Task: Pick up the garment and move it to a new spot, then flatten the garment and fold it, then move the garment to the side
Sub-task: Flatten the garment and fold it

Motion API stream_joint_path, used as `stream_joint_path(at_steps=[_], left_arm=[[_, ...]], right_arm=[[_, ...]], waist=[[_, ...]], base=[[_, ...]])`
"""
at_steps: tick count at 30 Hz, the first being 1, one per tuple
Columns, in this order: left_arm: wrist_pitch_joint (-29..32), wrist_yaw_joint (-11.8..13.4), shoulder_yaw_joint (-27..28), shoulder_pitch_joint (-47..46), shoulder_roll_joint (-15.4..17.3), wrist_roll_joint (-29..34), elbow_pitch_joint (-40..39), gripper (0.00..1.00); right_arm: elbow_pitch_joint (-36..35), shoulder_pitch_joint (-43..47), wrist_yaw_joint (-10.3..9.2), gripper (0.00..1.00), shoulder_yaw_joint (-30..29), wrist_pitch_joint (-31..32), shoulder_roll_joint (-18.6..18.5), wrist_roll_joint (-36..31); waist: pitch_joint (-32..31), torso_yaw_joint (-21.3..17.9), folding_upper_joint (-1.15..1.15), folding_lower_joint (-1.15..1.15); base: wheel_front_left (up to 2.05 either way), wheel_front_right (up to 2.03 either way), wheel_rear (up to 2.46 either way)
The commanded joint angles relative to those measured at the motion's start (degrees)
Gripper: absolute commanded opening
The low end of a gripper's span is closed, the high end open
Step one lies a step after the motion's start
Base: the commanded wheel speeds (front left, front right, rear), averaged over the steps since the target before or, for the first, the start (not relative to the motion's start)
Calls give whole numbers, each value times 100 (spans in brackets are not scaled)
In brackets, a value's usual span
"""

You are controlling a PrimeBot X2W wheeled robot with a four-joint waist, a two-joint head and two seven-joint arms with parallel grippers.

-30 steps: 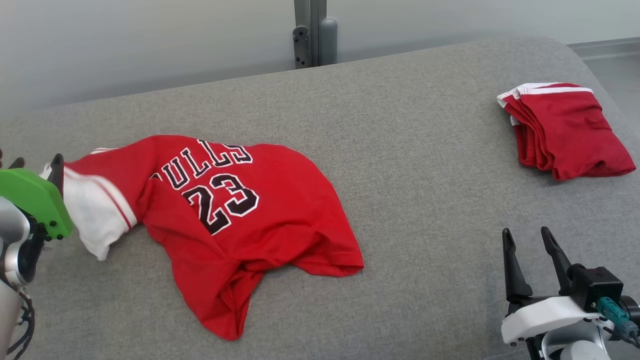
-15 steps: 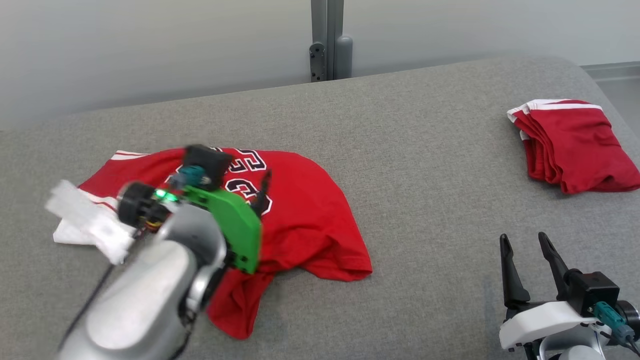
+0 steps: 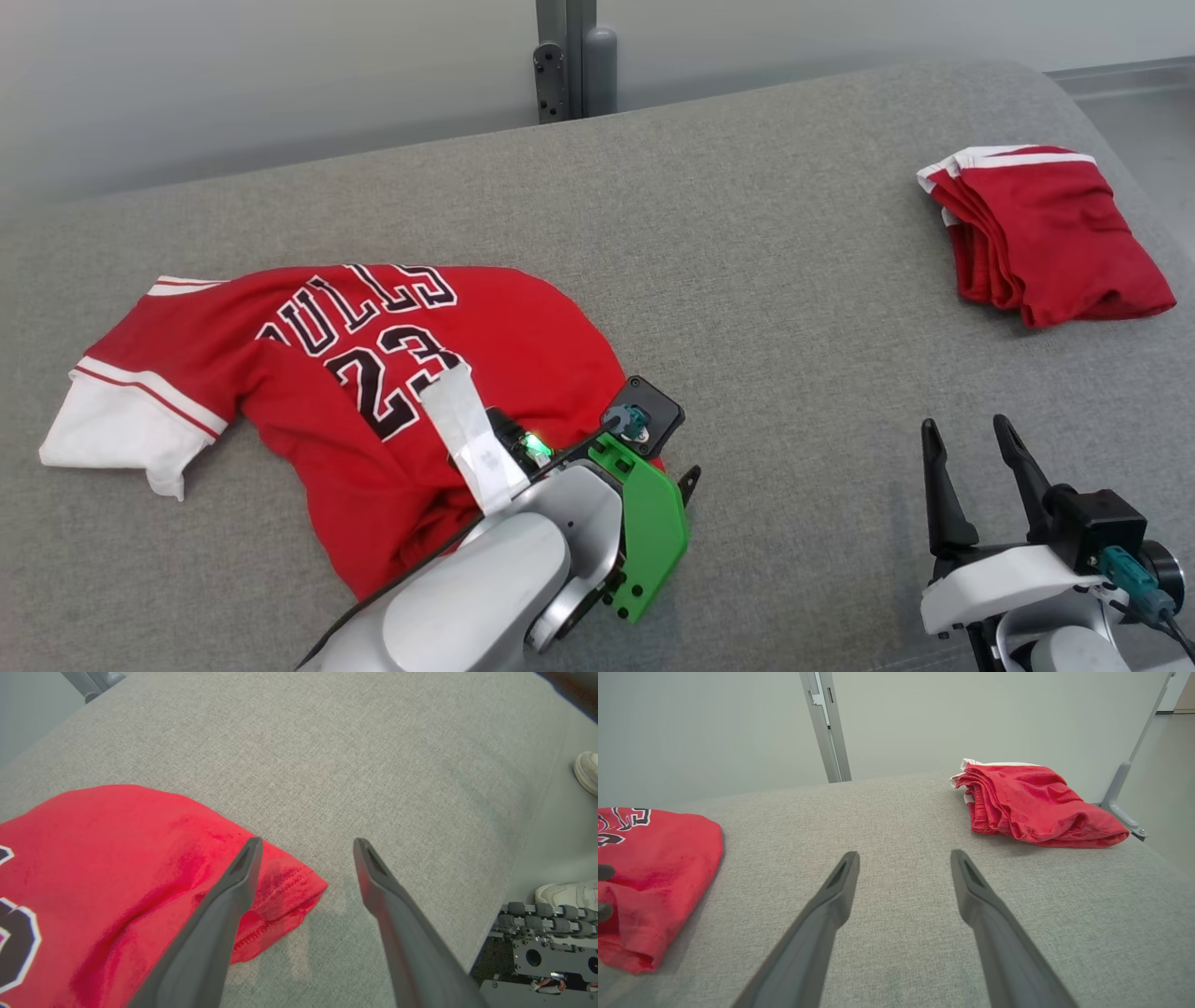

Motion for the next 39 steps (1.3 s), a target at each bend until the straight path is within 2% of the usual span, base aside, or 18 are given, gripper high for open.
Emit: stream_joint_path(at_steps=[1, 6, 11, 14, 17, 18, 23, 27, 30, 35, 39], left_arm=[[-10, -21, -40, -122, -29, 69, 230, 100], [-60, -102, -222, -180, -163, 174, 951, 100], [80, -286, -418, -73, -36, 181, 1441, 100], [103, -279, -394, 8, 65, 109, 1743, 100], [-167, -196, -285, 25, 22, 59, 1904, 7], [-286, -181, -230, 31, -28, 8, 1919, 0], [-791, -147, 225, 90, -188, -397, 1886, 0], [-1311, -247, 877, 267, -301, -1034, 1558, 0], [-1508, -387, 1129, 371, -352, -1352, 1160, 0], [-1571, -515, 1205, 368, -426, -1576, 372, 0], [-1579, -524, 1191, 417, -504, -1760, -213, 0]], right_arm=[[7, -105, -5, 100, 34, -1, -3, 28], [35, -179, -5, 100, 50, -1, -5, 130], [62, -72, -5, 100, -55, -1, -4, 153], [82, -87, -5, 100, -67, -1, -2, 167], [72, -144, -5, 100, -39, -1, -3, 204], [68, -153, -5, 100, -47, -1, -4, 209], [59, -103, -5, 100, -78, -1, -4, 176], [44, -6, -5, 100, -135, -1, -5, 147], [42, 56, -5, 100, -201, -1, -4, 131], [68, 50, -5, 100, -179, -1, -3, 105], [80, 4, -5, 100, -131, -1, -4, 103]], waist=[[169, -128, 0, 0], [264, -236, 0, 0], [225, -189, 0, 0], [194, -156, 0, 0], [170, -125, 0, 0], [160, -110, 0, 0], [97, -50, 0, 0], [44, -2, 0, 0], [-6, 48, 0, 0], [-124, 56, 0, 0], [-212, -30, 0, 0]], base=[[0, 0, 0], [0, 0, 0], [0, 0, 0], [0, 0, 0], [0, 0, 0], [0, 0, 0], [0, 0, 0], [0, 0, 0], [0, 0, 0], [0, 0, 0], [0, 0, 0]])
